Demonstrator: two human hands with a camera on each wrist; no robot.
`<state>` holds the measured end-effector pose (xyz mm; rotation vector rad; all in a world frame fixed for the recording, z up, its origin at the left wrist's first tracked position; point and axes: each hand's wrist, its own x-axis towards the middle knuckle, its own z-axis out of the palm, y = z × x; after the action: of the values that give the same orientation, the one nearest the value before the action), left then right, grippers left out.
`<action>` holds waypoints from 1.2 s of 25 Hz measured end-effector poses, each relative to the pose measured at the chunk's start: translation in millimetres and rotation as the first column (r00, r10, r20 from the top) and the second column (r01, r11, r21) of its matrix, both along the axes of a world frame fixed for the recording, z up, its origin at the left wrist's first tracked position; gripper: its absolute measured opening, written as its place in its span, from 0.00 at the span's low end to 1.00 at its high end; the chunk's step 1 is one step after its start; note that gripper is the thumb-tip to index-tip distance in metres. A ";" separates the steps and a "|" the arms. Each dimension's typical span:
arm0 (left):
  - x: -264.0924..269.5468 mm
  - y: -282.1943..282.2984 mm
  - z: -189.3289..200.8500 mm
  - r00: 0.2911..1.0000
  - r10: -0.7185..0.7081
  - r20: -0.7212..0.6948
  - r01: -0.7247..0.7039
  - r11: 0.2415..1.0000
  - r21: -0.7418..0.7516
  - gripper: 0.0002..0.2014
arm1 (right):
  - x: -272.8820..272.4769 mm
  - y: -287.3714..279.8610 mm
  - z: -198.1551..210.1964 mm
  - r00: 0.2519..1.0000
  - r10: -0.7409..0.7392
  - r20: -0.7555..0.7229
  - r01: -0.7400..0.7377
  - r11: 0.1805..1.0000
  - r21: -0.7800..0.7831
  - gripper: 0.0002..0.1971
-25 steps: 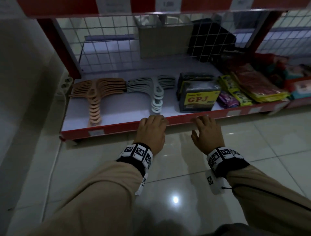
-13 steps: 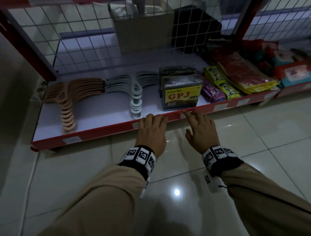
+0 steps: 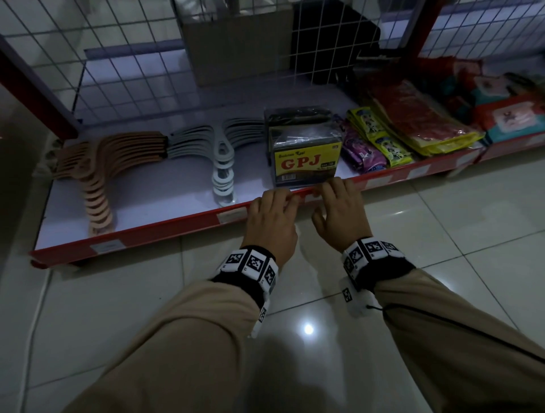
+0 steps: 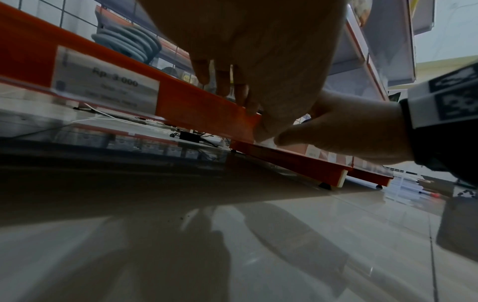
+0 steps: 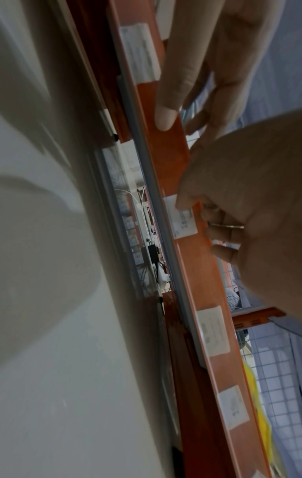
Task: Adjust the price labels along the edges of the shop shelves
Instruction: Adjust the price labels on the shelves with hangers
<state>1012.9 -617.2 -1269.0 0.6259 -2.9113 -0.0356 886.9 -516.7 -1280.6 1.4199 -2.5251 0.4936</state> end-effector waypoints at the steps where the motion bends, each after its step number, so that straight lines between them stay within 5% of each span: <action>1: -1.4 -0.3 0.7 1.000 0.004 0.002 -0.004 1.000 0.019 0.24 | -0.8 0.9 -0.8 1.000 0.014 0.011 -0.014 1.000 -0.020 0.15; 9: -11.0 0.6 5.0 0.998 0.003 0.068 -0.008 0.997 0.070 0.30 | -10.5 6.8 3.3 0.991 0.109 -0.077 -0.118 0.984 -0.133 0.16; 16: -10.0 0.1 4.5 0.998 0.005 0.063 -0.011 0.996 0.094 0.29 | -11.7 -0.9 2.1 0.989 0.112 -0.092 -0.112 0.994 0.008 0.12; 19: -8.3 -1.1 2.4 0.998 0.003 0.062 -0.009 0.996 0.091 0.29 | -12.9 -3.6 3.5 0.997 0.081 -0.019 -0.081 0.997 -0.017 0.11; 22: -10.4 -6.7 3.9 1.000 0.028 0.005 -0.029 0.988 0.153 0.23 | -14.4 -2.4 5.8 0.983 0.058 0.176 -0.013 0.969 -0.248 0.06; 24: -12.2 -10.9 4.2 0.998 0.039 -0.057 -0.025 0.975 0.221 0.20 | -12.6 -3.1 9.5 0.919 0.094 0.383 0.086 0.900 -0.427 0.04; 27: -14.8 -14.0 3.1 0.985 0.083 -0.151 -0.030 0.946 0.322 0.20 | -6.6 -9.0 18.1 0.693 0.209 0.690 0.274 0.809 -0.520 0.09; 30: -16.8 -13.9 3.8 0.966 0.149 -0.209 -0.056 0.916 0.396 0.19 | 1.4 -9.8 21.5 0.539 0.318 0.780 0.268 0.813 -0.517 0.13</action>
<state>996.1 -631.1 -1265.1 0.7733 -2.6480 -0.6432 888.3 -526.4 -1259.1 1.0611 -2.4742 2.2511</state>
